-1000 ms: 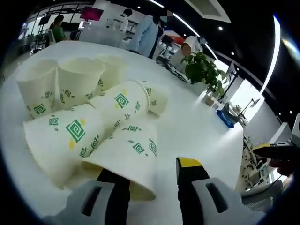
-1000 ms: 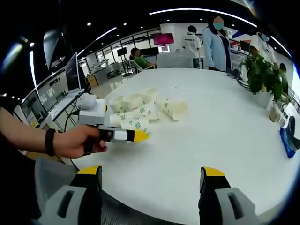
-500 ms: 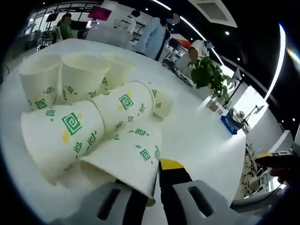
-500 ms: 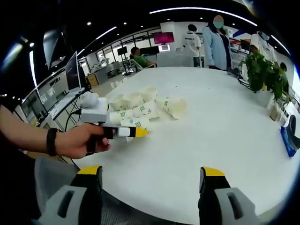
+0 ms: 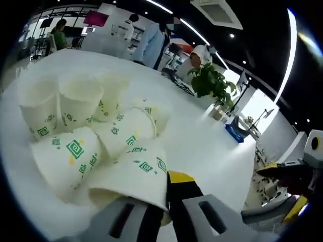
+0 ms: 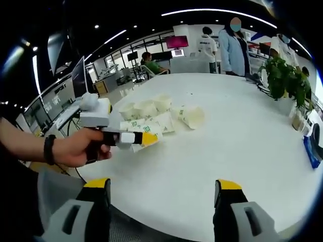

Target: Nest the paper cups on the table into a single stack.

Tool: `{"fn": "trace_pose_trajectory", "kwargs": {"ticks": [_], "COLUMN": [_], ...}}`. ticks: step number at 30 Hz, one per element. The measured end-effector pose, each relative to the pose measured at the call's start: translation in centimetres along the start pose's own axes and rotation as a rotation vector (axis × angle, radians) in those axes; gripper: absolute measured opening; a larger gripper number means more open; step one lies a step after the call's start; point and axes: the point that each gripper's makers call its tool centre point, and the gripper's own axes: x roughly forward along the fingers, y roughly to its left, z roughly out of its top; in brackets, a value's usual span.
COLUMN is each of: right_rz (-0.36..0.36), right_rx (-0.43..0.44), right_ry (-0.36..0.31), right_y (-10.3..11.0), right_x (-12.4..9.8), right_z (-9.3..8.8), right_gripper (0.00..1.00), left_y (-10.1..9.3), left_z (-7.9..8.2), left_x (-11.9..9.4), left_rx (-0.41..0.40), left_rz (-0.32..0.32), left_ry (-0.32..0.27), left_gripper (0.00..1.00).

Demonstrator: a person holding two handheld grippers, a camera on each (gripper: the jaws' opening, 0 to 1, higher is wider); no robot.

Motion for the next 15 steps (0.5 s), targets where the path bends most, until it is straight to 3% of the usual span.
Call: {"fn": "trace_pose_trajectory", "kwargs": {"ticks": [11, 15], "right_rz": [0.012, 0.019], "right_rx": [-0.014, -0.024], "right_ry": [-0.020, -0.029], "right_y": [0.7, 0.9], "right_x": [0.5, 0.4], "right_z": [0.9, 1.3], "right_gripper": [0.86, 0.87], "left_y": [-1.0, -1.4], "left_z": [-0.9, -1.8], "left_x": [-3.1, -4.2], "left_rx": [0.218, 0.310], "left_rz": [-0.035, -0.078], "left_ry": [0.107, 0.193], "left_gripper": [0.00, 0.00]}}
